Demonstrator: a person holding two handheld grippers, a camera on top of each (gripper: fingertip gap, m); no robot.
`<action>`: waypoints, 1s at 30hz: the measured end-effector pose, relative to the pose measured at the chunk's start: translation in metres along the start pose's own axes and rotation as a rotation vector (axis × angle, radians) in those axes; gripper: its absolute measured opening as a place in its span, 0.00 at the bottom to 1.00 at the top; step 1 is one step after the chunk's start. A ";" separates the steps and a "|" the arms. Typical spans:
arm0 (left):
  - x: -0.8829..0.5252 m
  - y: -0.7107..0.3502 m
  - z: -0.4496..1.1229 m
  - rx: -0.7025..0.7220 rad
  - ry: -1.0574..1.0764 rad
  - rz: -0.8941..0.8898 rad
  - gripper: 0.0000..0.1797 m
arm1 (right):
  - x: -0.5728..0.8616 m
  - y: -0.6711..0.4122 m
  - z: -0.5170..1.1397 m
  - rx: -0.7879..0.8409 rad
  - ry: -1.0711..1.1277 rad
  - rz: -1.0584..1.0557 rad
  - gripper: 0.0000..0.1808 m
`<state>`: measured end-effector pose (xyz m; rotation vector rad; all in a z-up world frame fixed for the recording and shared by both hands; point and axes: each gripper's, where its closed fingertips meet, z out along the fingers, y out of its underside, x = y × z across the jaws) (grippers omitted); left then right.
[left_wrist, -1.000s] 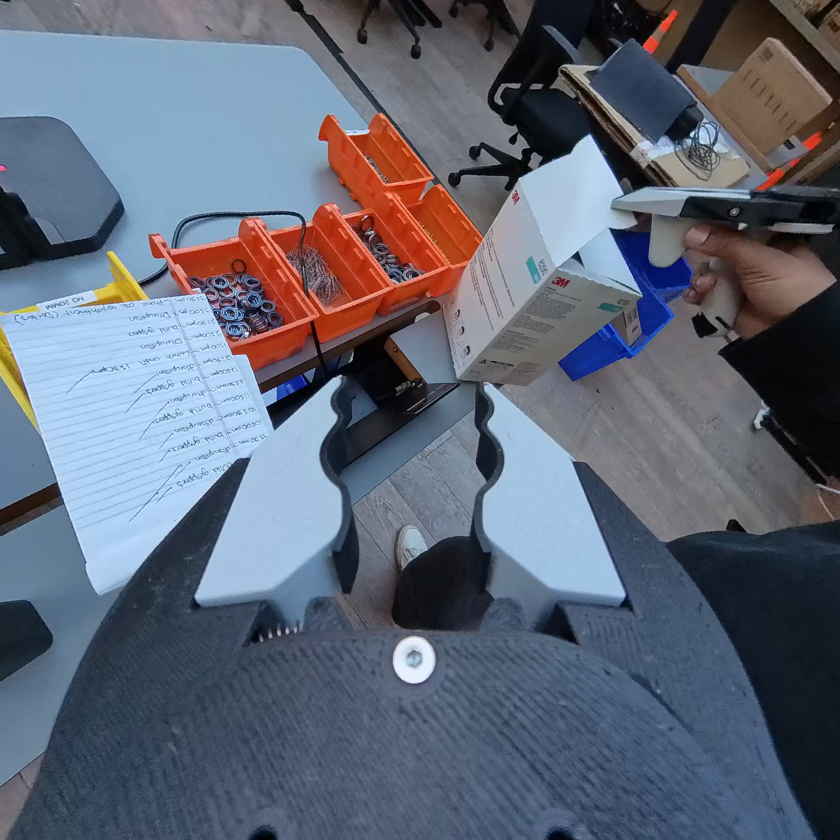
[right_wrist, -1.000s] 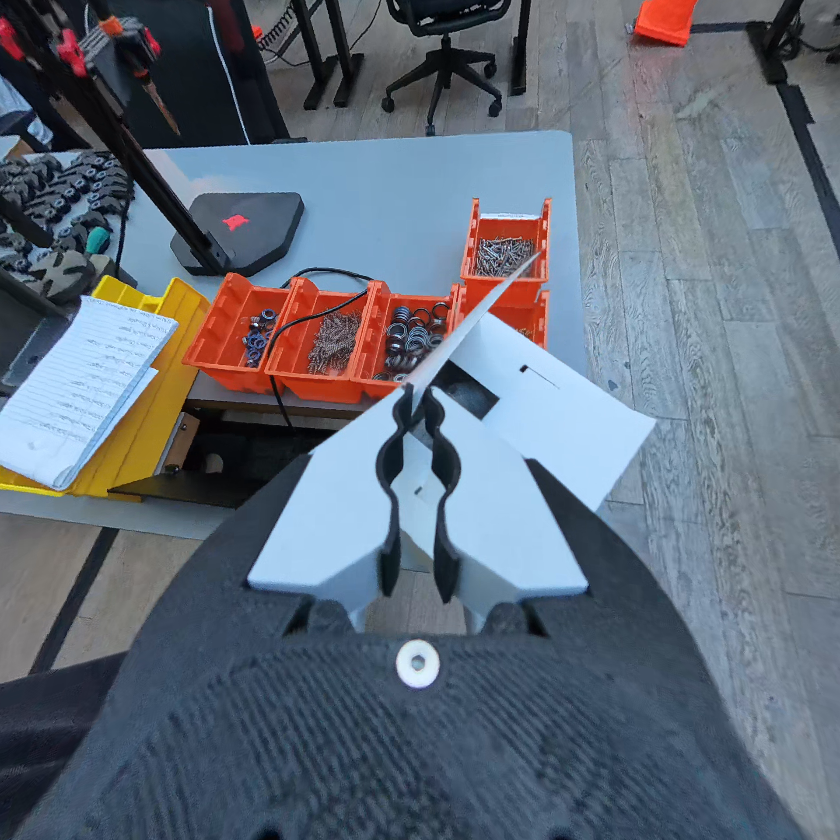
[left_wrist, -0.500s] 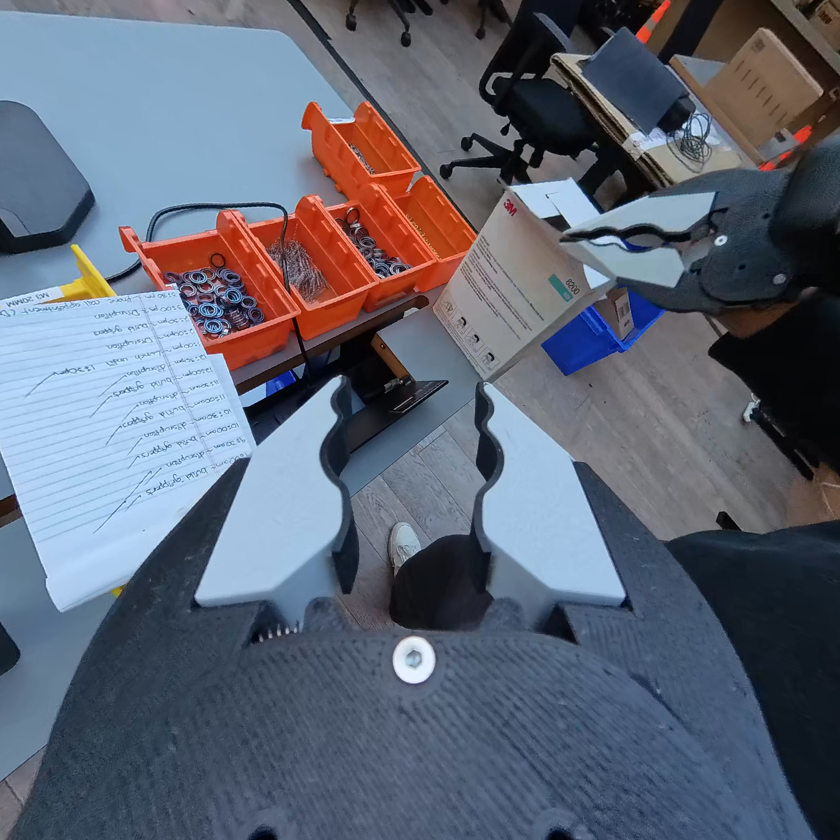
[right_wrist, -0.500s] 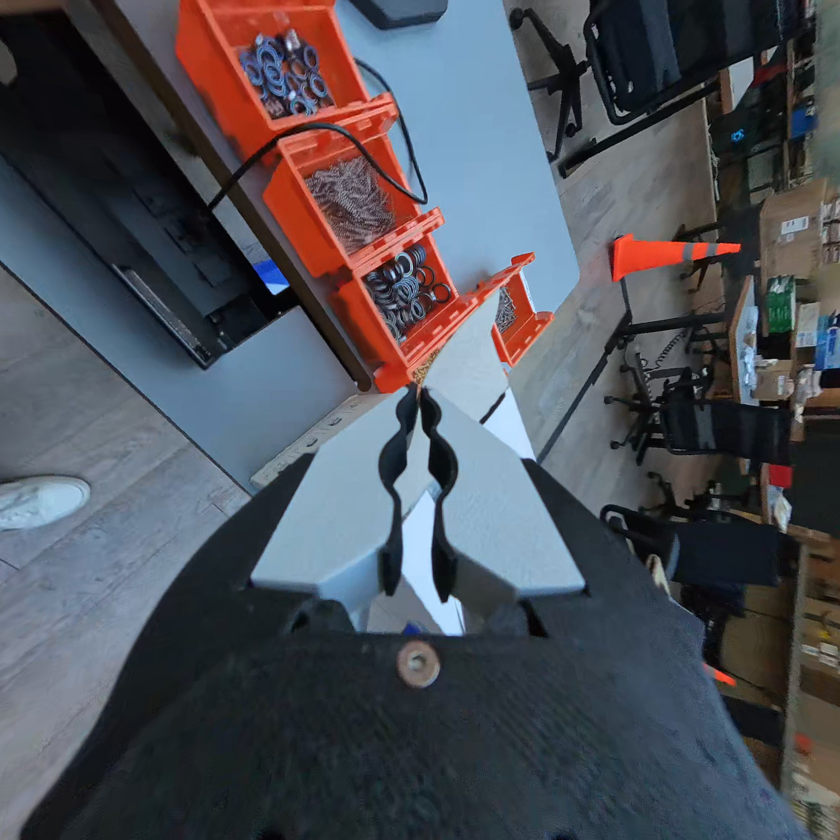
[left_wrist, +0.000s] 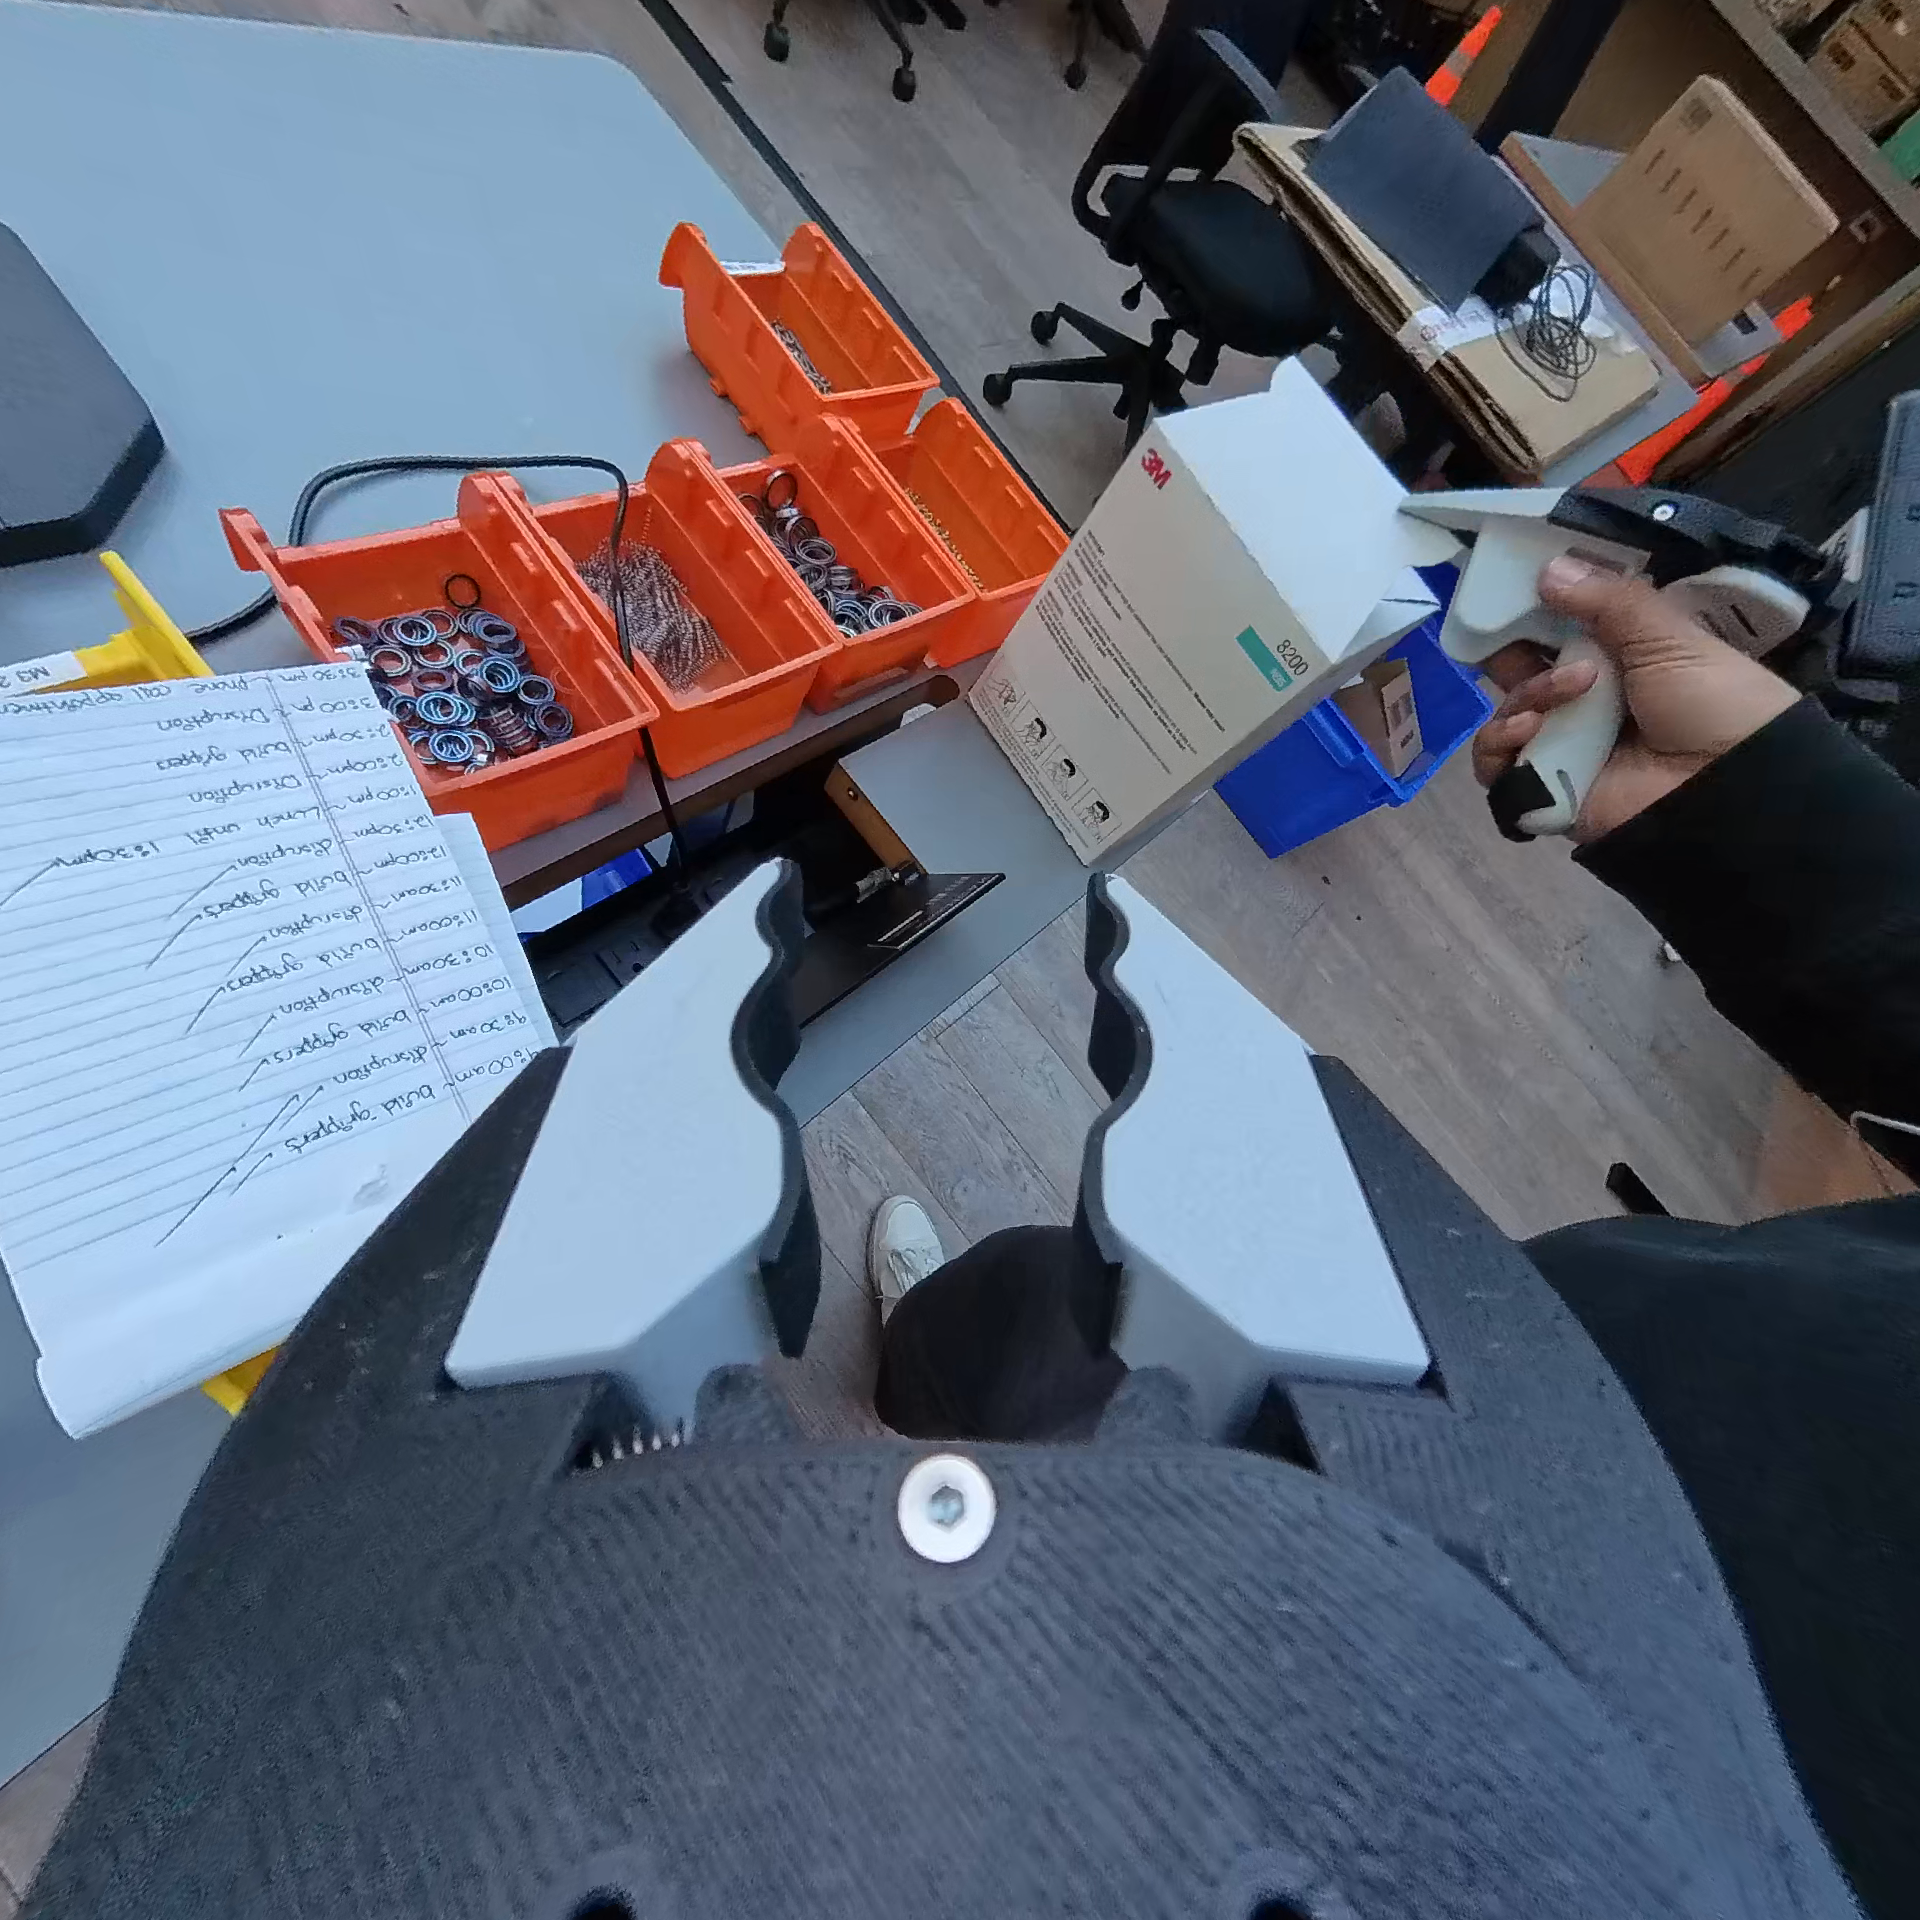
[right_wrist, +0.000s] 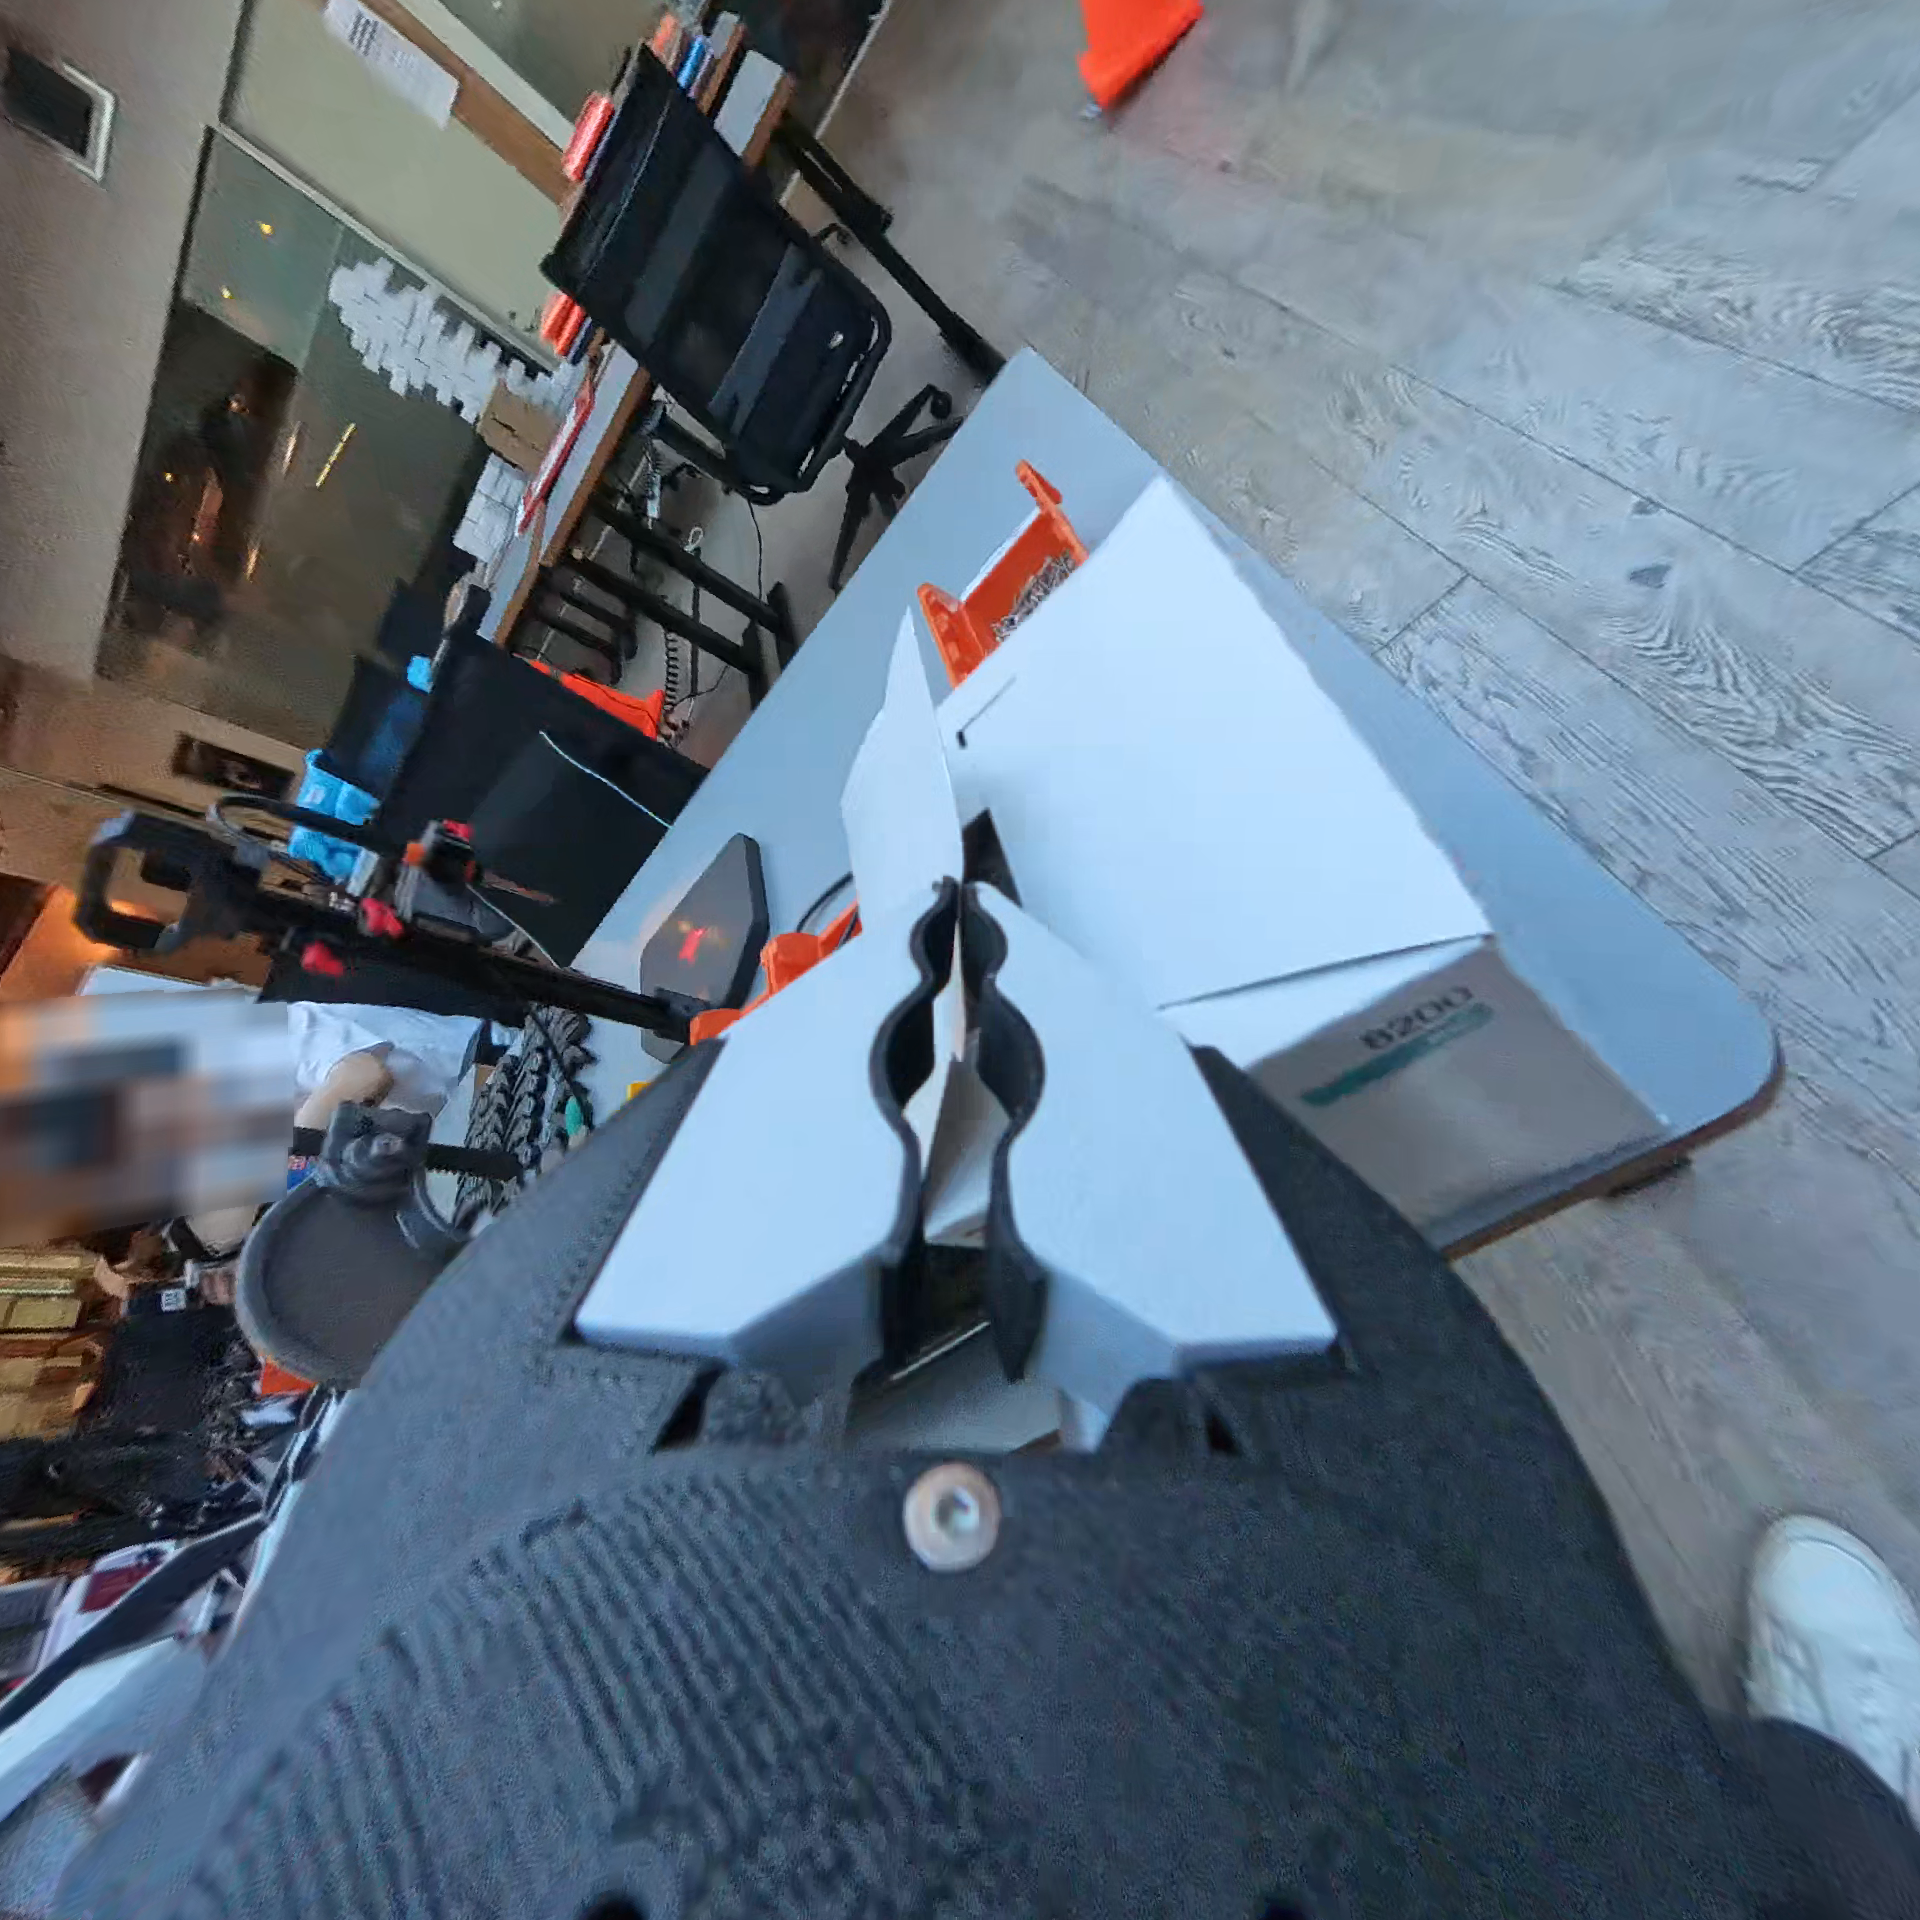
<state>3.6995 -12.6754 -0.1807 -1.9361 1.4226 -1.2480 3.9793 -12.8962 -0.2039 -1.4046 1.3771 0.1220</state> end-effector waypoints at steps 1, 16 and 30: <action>0.001 0.000 0.001 -0.001 0.003 -0.002 0.30 | 0.001 0.002 0.000 -0.004 0.010 -0.018 0.00; 0.008 -0.006 0.006 0.004 0.012 0.027 0.29 | -0.099 0.069 0.028 -0.097 0.085 -1.540 0.00; -0.009 0.008 -0.009 -0.013 -0.011 0.015 0.28 | -0.007 0.006 0.000 -0.025 0.179 -0.506 0.07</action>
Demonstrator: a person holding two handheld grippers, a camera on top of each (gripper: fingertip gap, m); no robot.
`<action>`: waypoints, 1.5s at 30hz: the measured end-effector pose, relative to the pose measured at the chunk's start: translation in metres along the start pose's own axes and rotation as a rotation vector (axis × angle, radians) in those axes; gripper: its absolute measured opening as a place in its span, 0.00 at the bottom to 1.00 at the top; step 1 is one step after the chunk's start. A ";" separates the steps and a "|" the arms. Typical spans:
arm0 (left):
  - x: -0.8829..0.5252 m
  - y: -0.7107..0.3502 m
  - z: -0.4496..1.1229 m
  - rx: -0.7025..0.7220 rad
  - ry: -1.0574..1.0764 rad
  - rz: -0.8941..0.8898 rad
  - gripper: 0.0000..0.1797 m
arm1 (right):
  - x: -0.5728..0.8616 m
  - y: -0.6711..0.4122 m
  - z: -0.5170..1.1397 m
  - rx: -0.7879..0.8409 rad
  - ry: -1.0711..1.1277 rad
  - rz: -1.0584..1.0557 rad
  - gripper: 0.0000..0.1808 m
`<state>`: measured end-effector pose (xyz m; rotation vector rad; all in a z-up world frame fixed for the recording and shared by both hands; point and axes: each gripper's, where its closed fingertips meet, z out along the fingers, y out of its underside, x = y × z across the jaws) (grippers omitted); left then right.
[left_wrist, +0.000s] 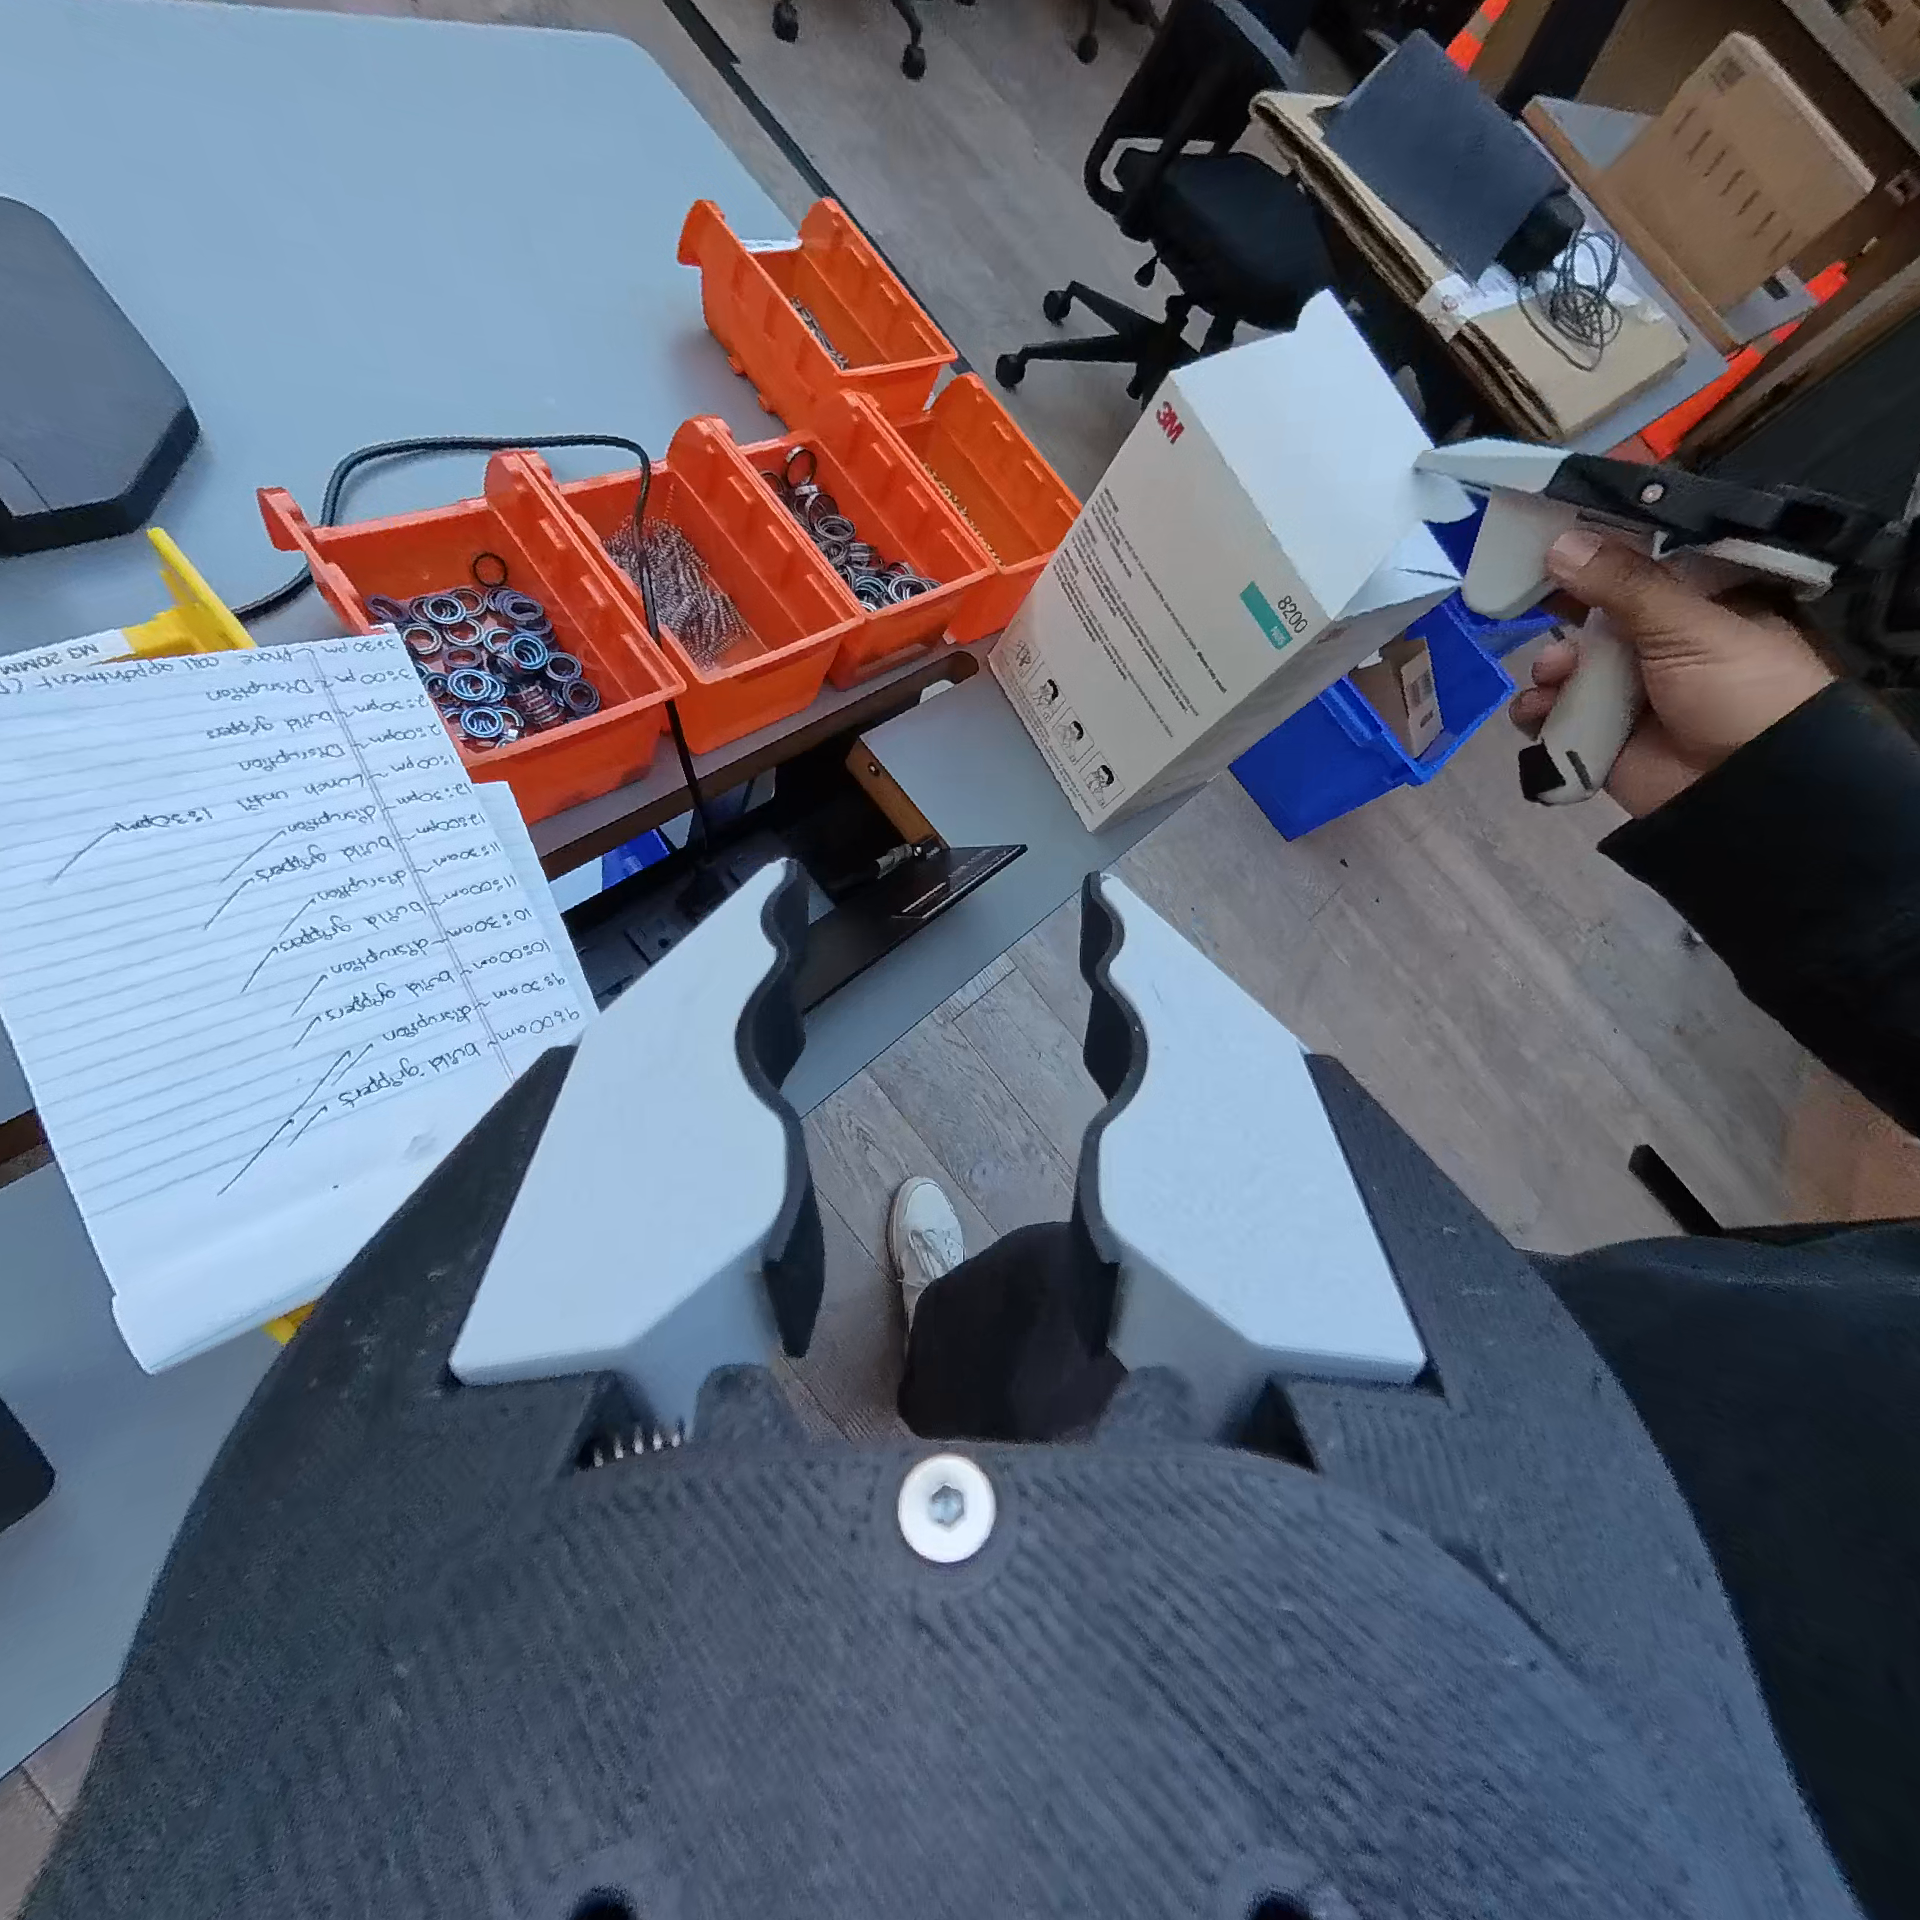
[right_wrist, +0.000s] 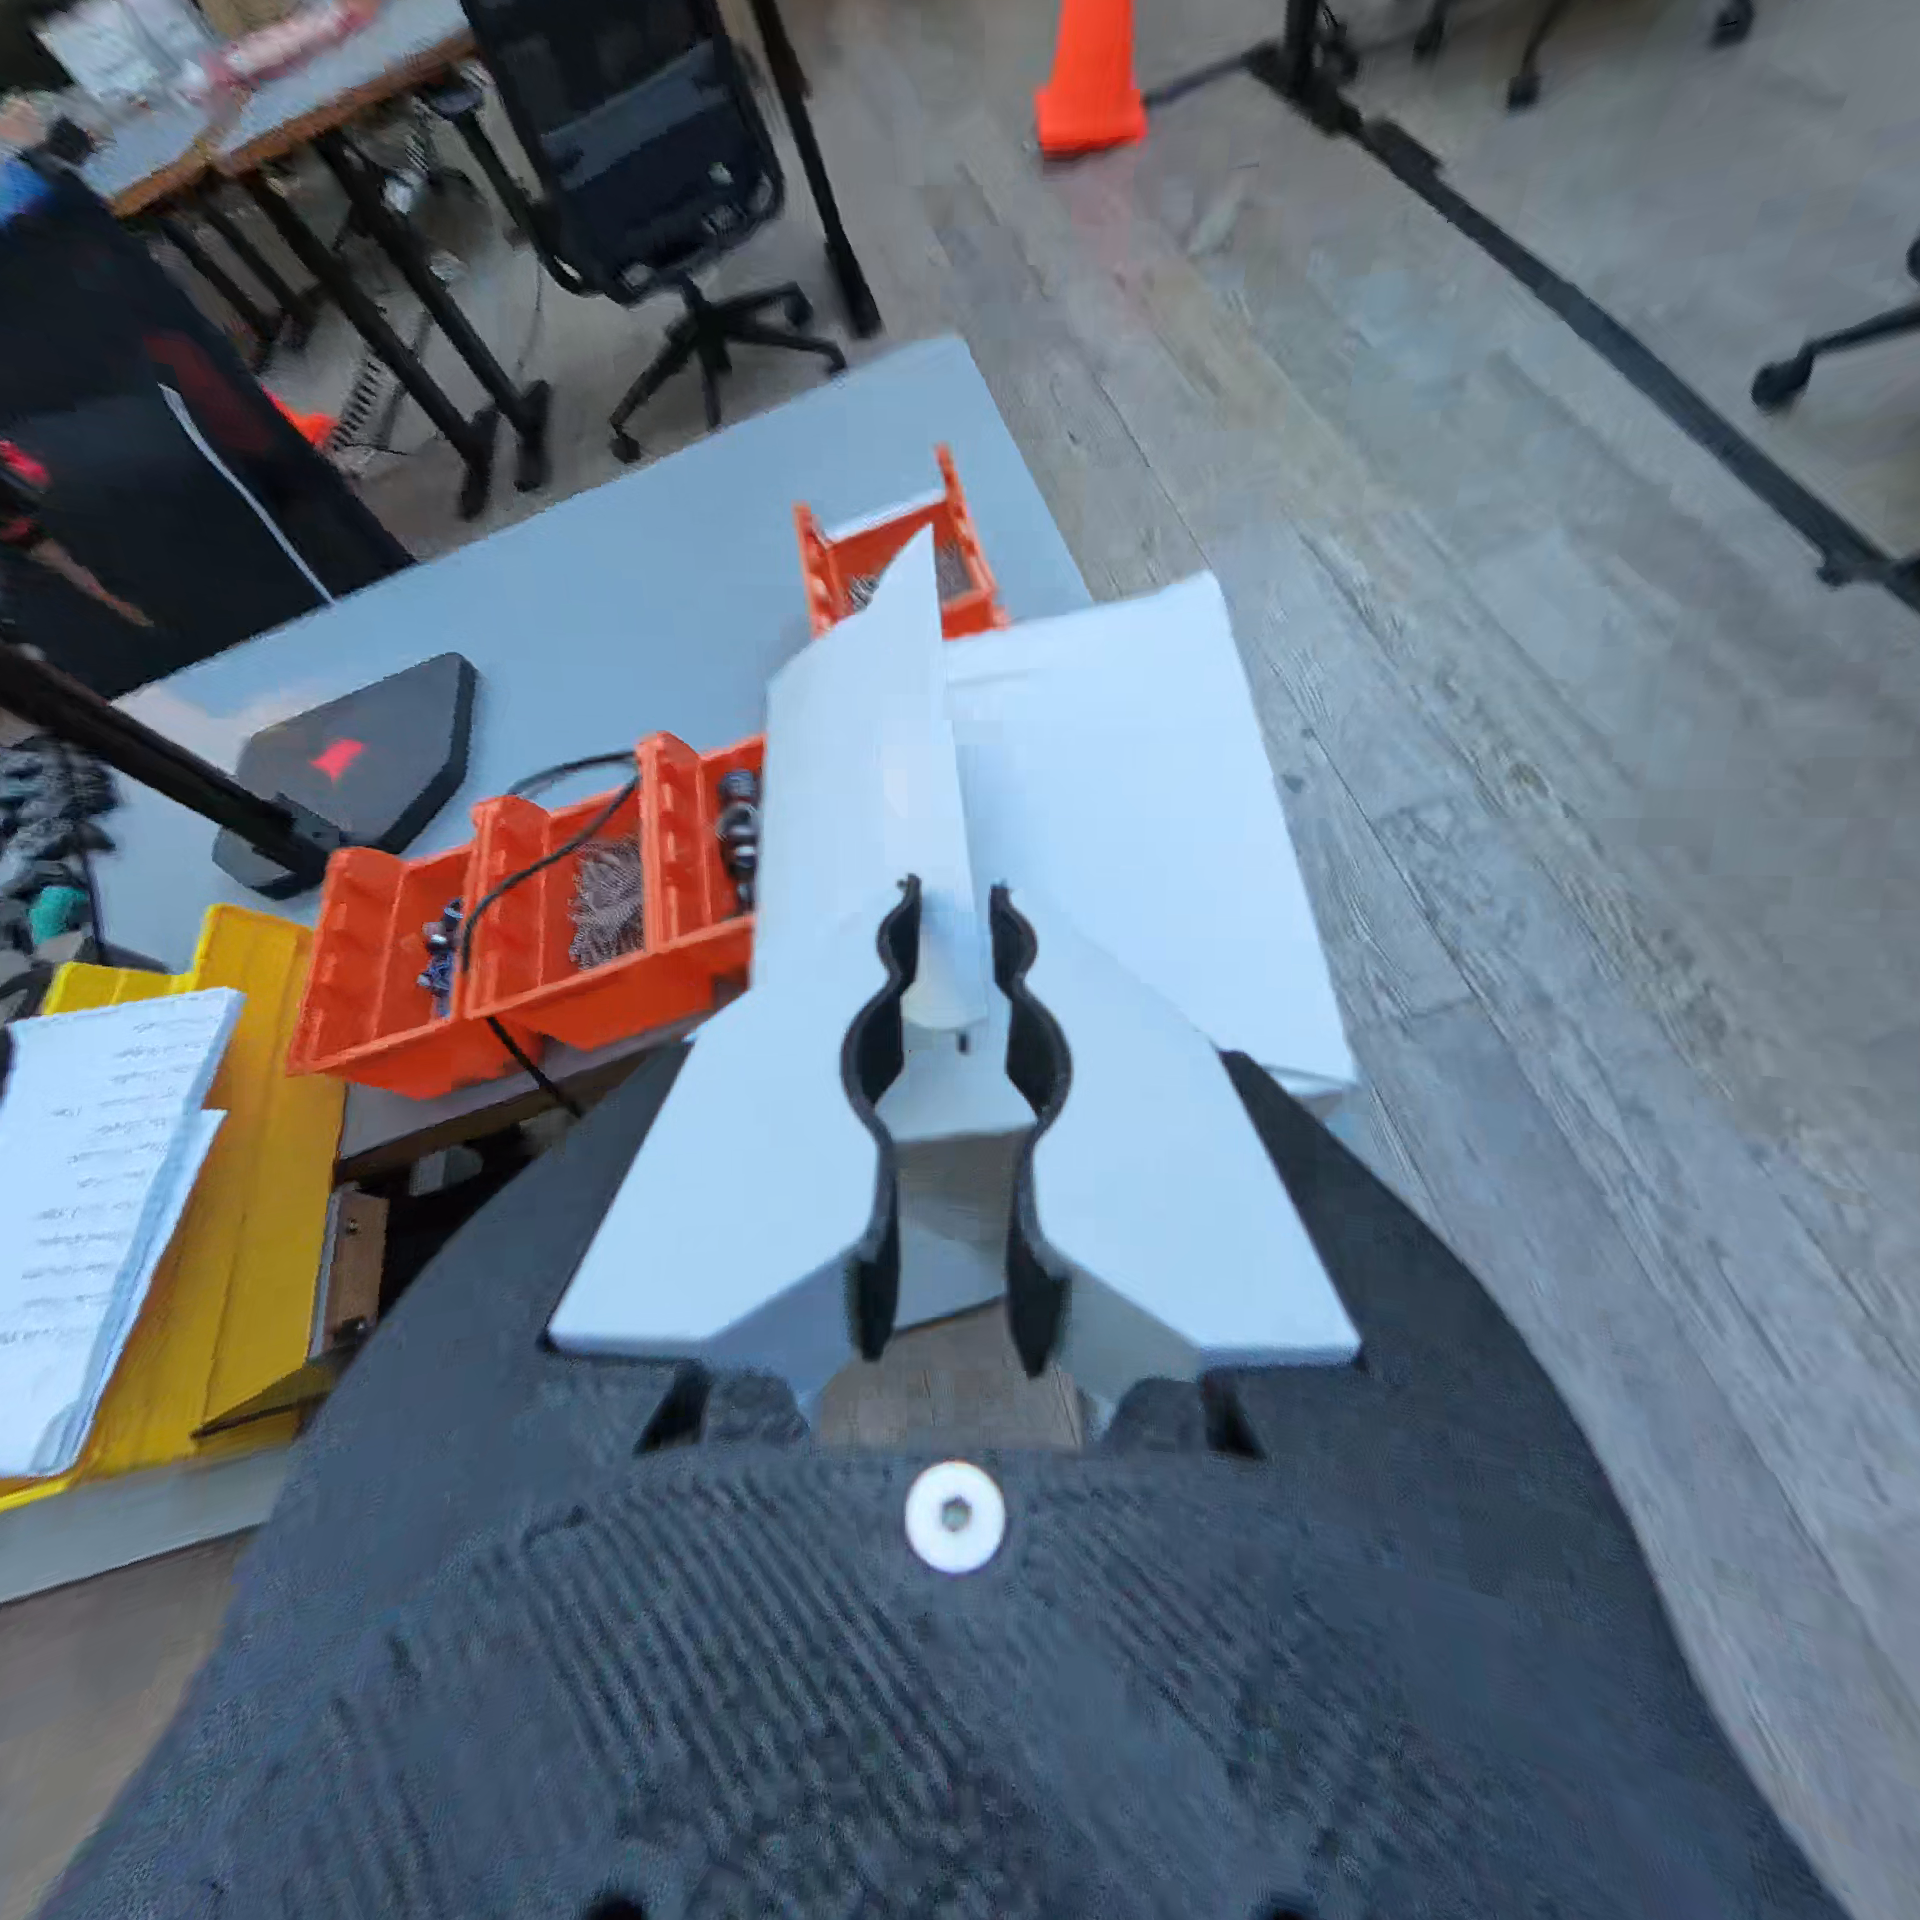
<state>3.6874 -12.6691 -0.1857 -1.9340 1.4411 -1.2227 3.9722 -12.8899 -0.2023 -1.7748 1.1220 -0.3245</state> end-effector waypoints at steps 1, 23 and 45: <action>0.001 0.002 0.001 -0.008 0.005 0.007 0.28 | 0.011 0.008 0.000 -0.057 0.047 0.016 0.12; 0.340 -0.205 0.207 0.264 0.133 0.345 0.29 | 0.250 -0.043 -0.130 0.049 -0.116 -0.036 0.29; 0.514 -0.382 0.666 0.099 0.541 0.238 0.31 | 0.597 -0.268 0.074 0.052 0.107 -0.016 0.27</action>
